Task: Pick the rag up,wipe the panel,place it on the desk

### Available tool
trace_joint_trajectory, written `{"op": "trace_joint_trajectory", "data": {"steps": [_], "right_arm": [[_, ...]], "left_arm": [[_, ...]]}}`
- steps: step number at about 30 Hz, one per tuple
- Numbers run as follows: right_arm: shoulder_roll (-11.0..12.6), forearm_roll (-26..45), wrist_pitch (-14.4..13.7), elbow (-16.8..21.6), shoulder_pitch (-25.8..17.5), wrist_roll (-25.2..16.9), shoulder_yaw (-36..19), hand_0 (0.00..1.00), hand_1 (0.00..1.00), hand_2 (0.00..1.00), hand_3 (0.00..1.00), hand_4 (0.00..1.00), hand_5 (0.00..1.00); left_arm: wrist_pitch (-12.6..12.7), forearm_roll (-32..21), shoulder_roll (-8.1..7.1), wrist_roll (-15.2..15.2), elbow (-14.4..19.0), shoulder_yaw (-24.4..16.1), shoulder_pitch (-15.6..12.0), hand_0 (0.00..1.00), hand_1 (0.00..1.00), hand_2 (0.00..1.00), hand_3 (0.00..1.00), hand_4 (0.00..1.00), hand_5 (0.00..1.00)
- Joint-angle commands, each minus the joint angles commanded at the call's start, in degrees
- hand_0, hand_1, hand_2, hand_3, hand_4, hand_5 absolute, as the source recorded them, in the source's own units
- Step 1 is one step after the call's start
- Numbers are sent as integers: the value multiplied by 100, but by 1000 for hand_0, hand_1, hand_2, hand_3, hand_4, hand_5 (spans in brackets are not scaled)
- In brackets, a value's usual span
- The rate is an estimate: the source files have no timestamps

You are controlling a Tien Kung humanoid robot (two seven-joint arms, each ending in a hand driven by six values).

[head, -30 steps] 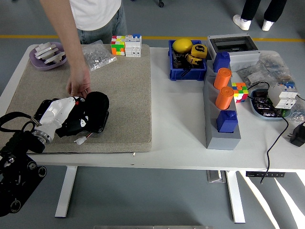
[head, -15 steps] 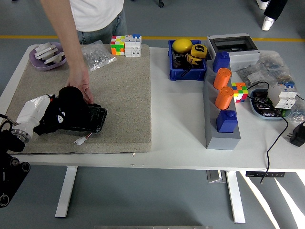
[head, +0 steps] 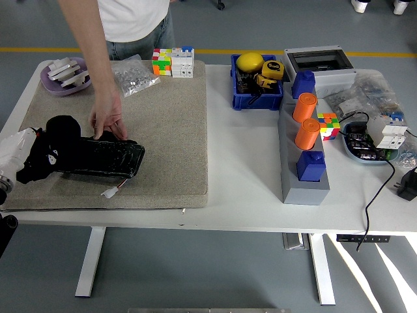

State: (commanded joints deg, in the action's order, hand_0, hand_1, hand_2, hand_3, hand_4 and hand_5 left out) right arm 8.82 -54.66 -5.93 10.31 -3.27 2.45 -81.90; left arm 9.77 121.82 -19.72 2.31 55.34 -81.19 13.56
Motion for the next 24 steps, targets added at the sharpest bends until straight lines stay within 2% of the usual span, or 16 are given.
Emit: {"op": "trace_joint_trajectory", "data": {"steps": [5,12,19,24], "right_arm": [[0,-1,6,0,13,-8,3,728,644,675,626,995,529],[-2,-19,12,0,16,-16,-15,728,644,675,626,996,527],[-2,-43,18,0,6,-23,-43,728,643,675,627,996,526],[9,-69,21,0,2,-29,-67,728,643,675,627,996,525]], "left_arm": [[-12,33,-31,1,-124,-160,21,295,286,516,448,40,2],[-17,77,-68,-29,-44,-163,15,302,289,516,448,28,2],[-58,140,-115,-174,424,72,-45,295,288,515,447,26,2],[-129,170,-137,-307,799,392,-93,295,288,515,449,36,2]]}}
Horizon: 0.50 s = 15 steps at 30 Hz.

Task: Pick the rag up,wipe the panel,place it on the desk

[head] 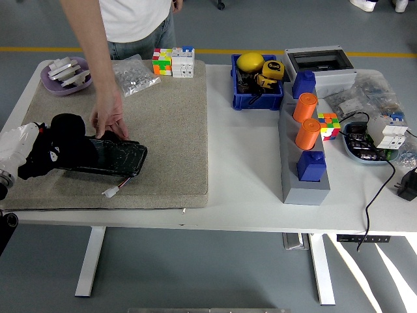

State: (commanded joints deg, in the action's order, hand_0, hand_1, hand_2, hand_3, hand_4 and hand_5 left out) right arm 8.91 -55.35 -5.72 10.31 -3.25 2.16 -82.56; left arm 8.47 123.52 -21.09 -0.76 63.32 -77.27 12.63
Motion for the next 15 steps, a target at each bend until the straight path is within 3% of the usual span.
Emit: {"op": "trace_joint_trajectory", "data": {"steps": [15], "right_arm": [[11,-54,1,0,-17,-4,-61,728,643,676,628,998,526]], "left_arm": [[-69,-84,15,-205,790,1111,34,294,288,514,450,36,2]]}}
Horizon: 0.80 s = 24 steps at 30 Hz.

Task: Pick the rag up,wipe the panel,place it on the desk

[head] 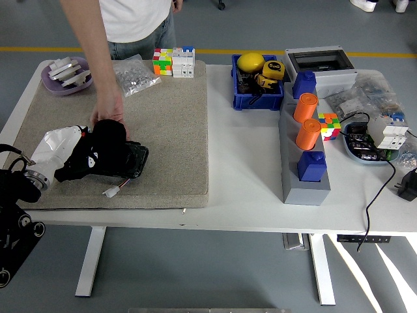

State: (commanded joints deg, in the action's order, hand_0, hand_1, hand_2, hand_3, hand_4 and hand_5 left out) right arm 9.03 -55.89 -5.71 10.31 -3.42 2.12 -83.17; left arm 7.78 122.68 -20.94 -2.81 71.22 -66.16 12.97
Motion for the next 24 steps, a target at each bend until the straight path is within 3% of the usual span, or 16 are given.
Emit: {"op": "trace_joint_trajectory", "data": {"steps": [10,18,24], "right_arm": [[6,-4,3,0,-1,1,-4,728,643,676,628,998,527],[13,-7,-2,0,15,10,7,729,643,676,628,998,528],[6,6,-1,0,14,5,18,729,643,676,628,998,529]], "left_arm": [[-6,-39,95,-73,178,505,89,294,284,511,449,47,2],[48,-33,275,-127,257,799,249,294,285,511,450,53,2],[60,-17,321,-137,242,796,257,294,285,511,449,54,2]]}}
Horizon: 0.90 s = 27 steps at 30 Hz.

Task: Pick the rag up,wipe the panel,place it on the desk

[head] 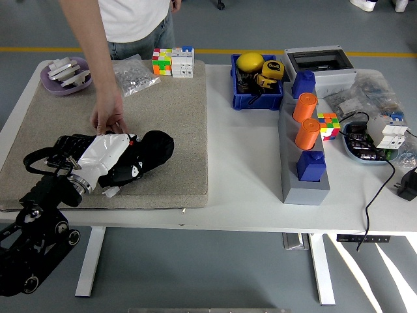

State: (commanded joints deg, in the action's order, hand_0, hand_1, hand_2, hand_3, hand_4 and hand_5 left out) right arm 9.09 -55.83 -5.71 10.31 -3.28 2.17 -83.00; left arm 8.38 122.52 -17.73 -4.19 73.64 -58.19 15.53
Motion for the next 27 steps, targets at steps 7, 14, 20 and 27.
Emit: {"op": "trace_joint_trajectory", "data": {"steps": [7,14,20,27], "right_arm": [[-1,15,-3,0,-4,13,13,729,643,676,629,998,529],[-2,-12,0,0,-8,12,-22,729,643,676,628,998,531],[-7,-12,4,0,-10,4,-17,729,643,676,628,998,532],[-6,16,10,0,-8,4,-8,729,643,676,629,998,532]], "left_arm": [[21,5,-19,36,-171,-206,-71,294,284,511,449,54,2],[39,-10,-153,101,-362,-466,-170,293,283,511,450,57,2],[40,-5,-242,170,-584,-780,-190,294,282,510,450,54,2],[140,-211,-310,497,-1084,-1196,-178,294,281,508,448,50,2]]}}
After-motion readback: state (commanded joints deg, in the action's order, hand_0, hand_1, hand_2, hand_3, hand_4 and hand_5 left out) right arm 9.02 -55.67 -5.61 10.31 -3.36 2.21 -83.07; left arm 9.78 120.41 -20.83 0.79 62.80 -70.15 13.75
